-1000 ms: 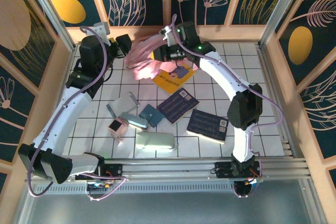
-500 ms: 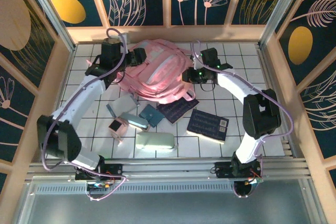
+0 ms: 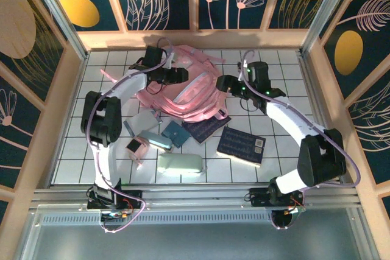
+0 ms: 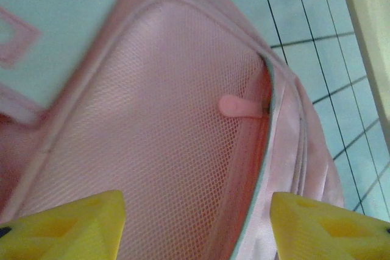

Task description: Pack the student bag

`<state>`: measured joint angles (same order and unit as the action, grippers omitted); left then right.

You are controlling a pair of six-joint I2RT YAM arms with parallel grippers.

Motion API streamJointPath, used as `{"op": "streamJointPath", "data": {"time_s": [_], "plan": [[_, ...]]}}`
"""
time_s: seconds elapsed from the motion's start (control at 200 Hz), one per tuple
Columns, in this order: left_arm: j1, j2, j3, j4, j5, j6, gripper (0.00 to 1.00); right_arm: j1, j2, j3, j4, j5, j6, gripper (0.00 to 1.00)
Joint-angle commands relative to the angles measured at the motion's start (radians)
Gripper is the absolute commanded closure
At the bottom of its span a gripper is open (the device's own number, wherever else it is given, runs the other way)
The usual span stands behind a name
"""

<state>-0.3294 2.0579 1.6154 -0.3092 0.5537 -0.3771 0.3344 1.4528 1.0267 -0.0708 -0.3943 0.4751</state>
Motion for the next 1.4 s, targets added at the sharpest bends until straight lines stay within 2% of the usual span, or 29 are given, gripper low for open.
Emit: {"op": "streamJointPath", "data": {"time_s": [0.0,0.105,0.23,0.581,0.836,1.041,1.221,1.396], "plan": [[-0.003,0.052,0.07,-0.049,0.126,0.045,0.37,-0.018,-0.043,-0.059,0.053,-0.037,0.043,0.27],[-0.004,0.086,0.083,-0.034,0.179,0.042,0.38,-0.021,-0.041,-0.063,0.028,-0.049,0.016,0.29],[-0.006,0.098,0.07,0.003,0.248,0.028,0.44,-0.024,-0.03,-0.07,0.021,-0.052,0.003,0.32],[-0.019,0.105,0.048,0.023,0.313,0.038,0.79,-0.028,0.032,-0.073,0.086,-0.103,0.044,0.39],[-0.024,0.142,0.05,0.015,0.333,0.047,0.72,-0.026,0.069,-0.045,0.106,-0.141,0.071,0.41],[-0.024,0.135,0.108,-0.038,0.256,0.065,1.0,-0.007,0.088,0.002,0.09,-0.147,0.107,0.42],[-0.024,0.069,0.222,-0.115,0.184,0.083,1.0,-0.005,0.104,0.051,0.042,-0.041,0.222,0.43],[-0.022,0.027,0.273,-0.177,0.134,0.113,1.0,-0.014,0.159,0.06,0.121,-0.107,0.389,0.46]]}}
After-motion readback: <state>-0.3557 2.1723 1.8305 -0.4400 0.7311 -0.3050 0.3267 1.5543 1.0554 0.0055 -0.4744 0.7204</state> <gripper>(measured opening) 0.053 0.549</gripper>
